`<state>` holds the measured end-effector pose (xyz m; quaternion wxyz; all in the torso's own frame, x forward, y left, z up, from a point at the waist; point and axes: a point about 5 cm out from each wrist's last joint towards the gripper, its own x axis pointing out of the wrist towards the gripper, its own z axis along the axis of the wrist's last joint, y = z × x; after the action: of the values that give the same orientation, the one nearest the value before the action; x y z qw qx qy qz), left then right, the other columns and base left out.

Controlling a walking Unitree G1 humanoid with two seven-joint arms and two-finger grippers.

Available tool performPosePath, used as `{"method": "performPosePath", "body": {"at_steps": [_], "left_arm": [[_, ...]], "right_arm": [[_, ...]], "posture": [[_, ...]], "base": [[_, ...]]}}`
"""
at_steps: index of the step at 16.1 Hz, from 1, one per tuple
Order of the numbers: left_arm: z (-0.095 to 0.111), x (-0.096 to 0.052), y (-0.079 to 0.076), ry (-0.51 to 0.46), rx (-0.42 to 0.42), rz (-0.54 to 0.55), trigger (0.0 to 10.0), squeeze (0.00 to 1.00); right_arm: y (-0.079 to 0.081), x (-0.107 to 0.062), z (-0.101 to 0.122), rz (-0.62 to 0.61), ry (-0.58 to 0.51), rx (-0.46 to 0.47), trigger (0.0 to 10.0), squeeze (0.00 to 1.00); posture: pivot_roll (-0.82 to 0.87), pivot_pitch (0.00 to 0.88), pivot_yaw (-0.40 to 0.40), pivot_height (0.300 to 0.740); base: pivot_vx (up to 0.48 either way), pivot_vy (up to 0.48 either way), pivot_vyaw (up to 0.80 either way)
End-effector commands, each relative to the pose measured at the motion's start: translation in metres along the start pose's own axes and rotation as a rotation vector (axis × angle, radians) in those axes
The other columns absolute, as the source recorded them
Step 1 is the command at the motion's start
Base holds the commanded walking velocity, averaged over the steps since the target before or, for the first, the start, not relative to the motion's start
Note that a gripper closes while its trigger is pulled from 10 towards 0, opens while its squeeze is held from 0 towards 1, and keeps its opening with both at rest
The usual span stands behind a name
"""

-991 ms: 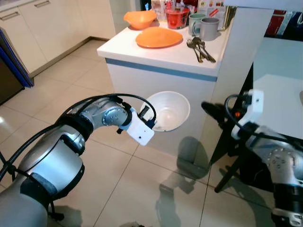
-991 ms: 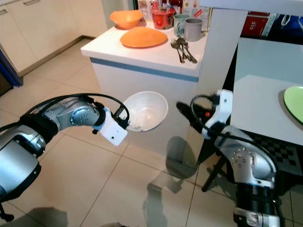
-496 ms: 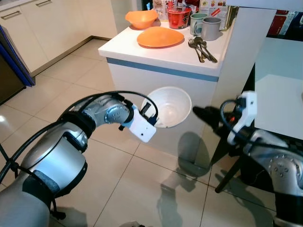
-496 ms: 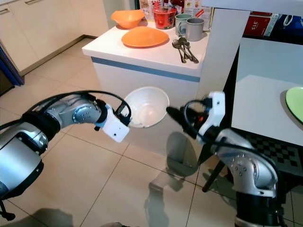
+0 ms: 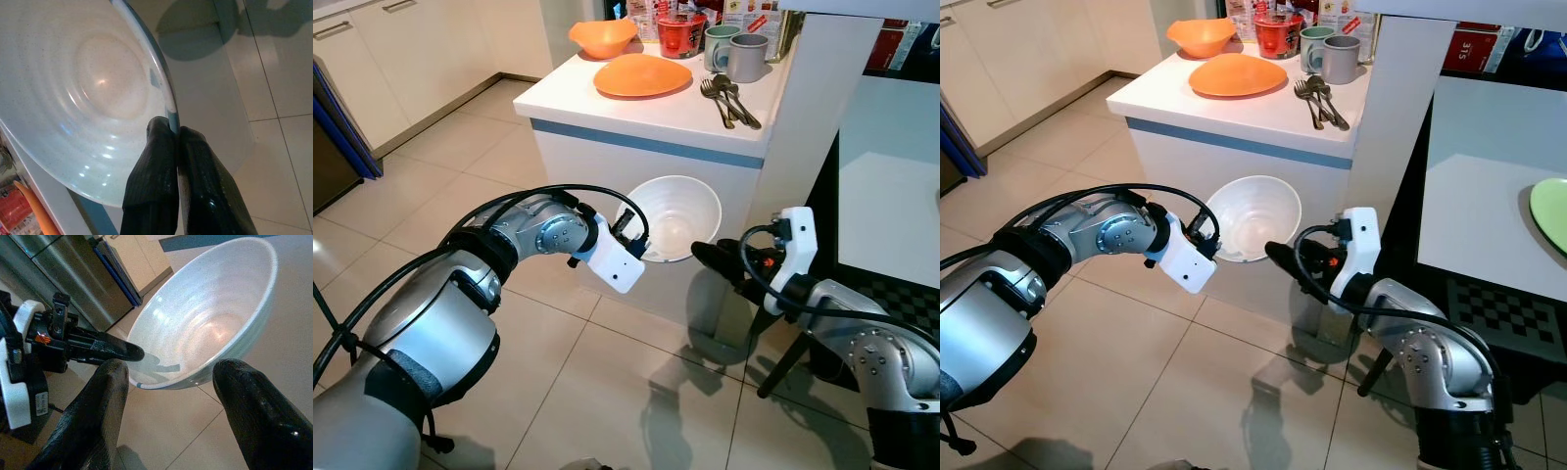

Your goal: Setting the table

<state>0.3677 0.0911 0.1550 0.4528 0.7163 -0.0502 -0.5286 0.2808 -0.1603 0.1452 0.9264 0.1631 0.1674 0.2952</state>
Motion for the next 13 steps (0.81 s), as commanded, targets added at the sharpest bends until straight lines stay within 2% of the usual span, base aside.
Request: {"method": "performPosePath", "body": {"at_steps": [1,5,9,10,11,13], "left_arm": [[0.0,-0.008,0.022,-0.005,0.026,0.08,0.0,0.0],[0.005,-0.008,0.029,-0.033,0.034,0.104,0.0,0.0],[0.005,-0.009,0.029,-0.034,0.038,0.105,0.0,0.0],[0.005,-0.009,0.03,-0.035,0.038,0.106,0.0,0.0],[0.005,-0.009,0.03,-0.038,0.04,0.106,0.0,0.0],[0.005,-0.009,0.03,-0.04,0.04,0.106,0.0,0.0]], "right_arm": [[-0.003,0.002,0.002,-0.034,-0.002,-0.036,10.0,0.0],[-0.009,0.008,0.001,-0.1,0.003,-0.084,10.0,0.0],[-0.019,0.009,0.011,-0.191,-0.06,-0.127,10.0,0.0],[-0.02,0.009,0.014,-0.204,-0.076,-0.141,8.6,0.0],[-0.022,0.009,0.022,-0.241,-0.126,-0.184,10.0,0.0],[-0.026,0.009,0.028,-0.283,-0.148,-0.205,10.0,0.0]], "posture": [[-0.05,0.0,0.112,0.74],[-0.05,0.0,0.111,0.74],[-0.05,0.0,0.113,0.74],[-0.05,0.0,0.113,0.74],[-0.05,0.0,0.113,0.74],[-0.05,0.0,0.113,0.74]], "base": [[0.0,0.0,0.0],[0.0,0.0,0.0],[0.0,0.0,0.0],[0.0,0.0,0.0],[0.0,0.0,0.0],[0.0,0.0,0.0]]}}
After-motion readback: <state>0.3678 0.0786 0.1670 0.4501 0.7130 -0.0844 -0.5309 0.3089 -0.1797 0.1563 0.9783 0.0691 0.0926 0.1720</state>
